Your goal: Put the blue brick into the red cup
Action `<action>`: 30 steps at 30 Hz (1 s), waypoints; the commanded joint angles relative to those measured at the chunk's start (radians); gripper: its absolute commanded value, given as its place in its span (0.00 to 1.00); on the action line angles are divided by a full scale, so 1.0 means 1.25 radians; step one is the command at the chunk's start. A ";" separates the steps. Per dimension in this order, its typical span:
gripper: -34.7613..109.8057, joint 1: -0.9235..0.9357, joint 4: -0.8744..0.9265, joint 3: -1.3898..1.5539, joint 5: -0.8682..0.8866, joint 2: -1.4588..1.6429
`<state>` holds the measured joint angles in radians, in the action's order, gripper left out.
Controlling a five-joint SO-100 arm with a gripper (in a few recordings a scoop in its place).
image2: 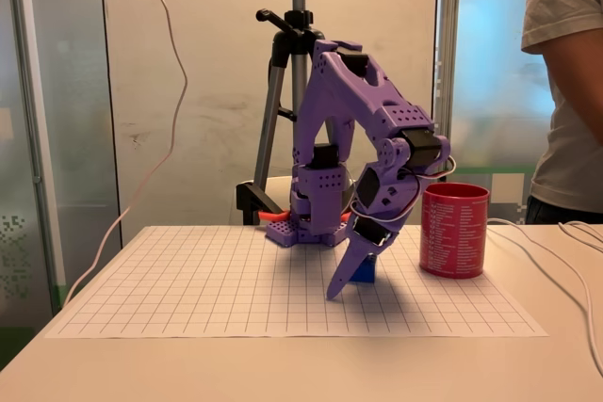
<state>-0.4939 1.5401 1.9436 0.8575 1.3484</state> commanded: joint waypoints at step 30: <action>0.24 0.222 -0.069 0.018 0.012 0.259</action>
<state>-0.3267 1.4665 1.9620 0.8437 1.4772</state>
